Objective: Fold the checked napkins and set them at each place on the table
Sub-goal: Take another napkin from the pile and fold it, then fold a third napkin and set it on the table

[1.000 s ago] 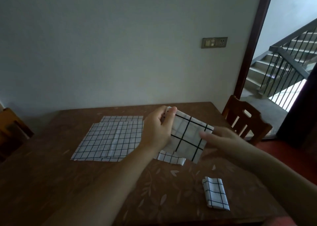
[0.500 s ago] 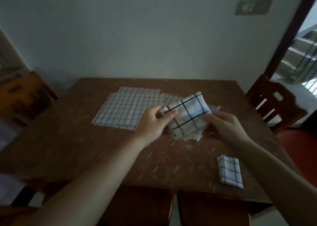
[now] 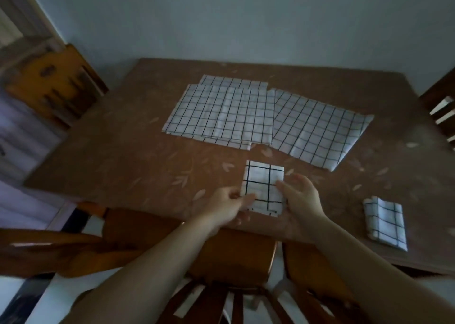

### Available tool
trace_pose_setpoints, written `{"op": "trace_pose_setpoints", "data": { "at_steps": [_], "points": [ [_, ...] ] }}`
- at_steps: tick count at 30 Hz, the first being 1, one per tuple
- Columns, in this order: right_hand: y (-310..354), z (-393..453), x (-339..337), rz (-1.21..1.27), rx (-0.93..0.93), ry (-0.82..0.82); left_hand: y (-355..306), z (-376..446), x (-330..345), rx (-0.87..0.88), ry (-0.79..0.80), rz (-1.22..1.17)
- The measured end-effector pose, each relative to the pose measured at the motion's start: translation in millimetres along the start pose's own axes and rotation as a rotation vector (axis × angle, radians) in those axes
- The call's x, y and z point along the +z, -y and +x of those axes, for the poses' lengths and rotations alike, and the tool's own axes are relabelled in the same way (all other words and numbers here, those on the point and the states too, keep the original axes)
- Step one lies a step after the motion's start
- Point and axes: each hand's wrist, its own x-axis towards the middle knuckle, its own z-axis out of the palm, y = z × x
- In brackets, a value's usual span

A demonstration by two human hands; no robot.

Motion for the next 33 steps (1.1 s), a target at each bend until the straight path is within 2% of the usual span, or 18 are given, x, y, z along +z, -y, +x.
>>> {"op": "trace_pose_setpoints", "data": {
  "at_steps": [4, 8, 10, 12, 17, 21, 25, 28, 30, 33],
  "points": [
    [-43.5, 13.6, 37.4, -0.135, 0.117, 0.091, 40.9, 31.4, -13.0, -0.116, -0.065, -0.072],
    [-72.1, 28.5, 63.7, -0.252, 0.135, 0.067, 74.7, 62.8, -20.1, -0.259, -0.063, -0.058],
    [-76.8, 32.3, 71.4, -0.358, 0.108, 0.048, 88.3, 73.8, -20.1, -0.189, -0.118, 0.027],
    [-81.9, 35.2, 76.0, -0.441, 0.083, 0.030, 97.0, 80.0, -22.1, -0.045, -0.156, 0.204],
    [-83.9, 38.9, 81.7, -0.581, 0.041, 0.016, 96.6, 86.0, -33.6, 0.216, -0.069, 0.737],
    [-75.5, 37.3, 80.1, -0.684, 0.027, 0.033, 93.5, 86.1, -39.9, 0.308, -0.079, 0.974],
    [-46.0, 42.6, 55.4, -0.767, -0.037, -0.015, 55.0, 92.7, -49.1, 0.381, -0.111, 1.058],
    [-6.2, 53.9, 17.0, -0.770, -0.126, -0.135, -2.7, 106.5, -45.1, 0.449, -0.184, 1.059],
    [20.0, 61.3, -15.4, -0.791, -0.179, -0.206, -39.5, 119.6, -33.5, 0.529, -0.217, 1.018],
    [41.9, 75.8, -62.6, -0.892, -0.158, -0.239, -83.5, 141.8, -2.6, 0.619, -0.211, 1.019]
  ]
}}
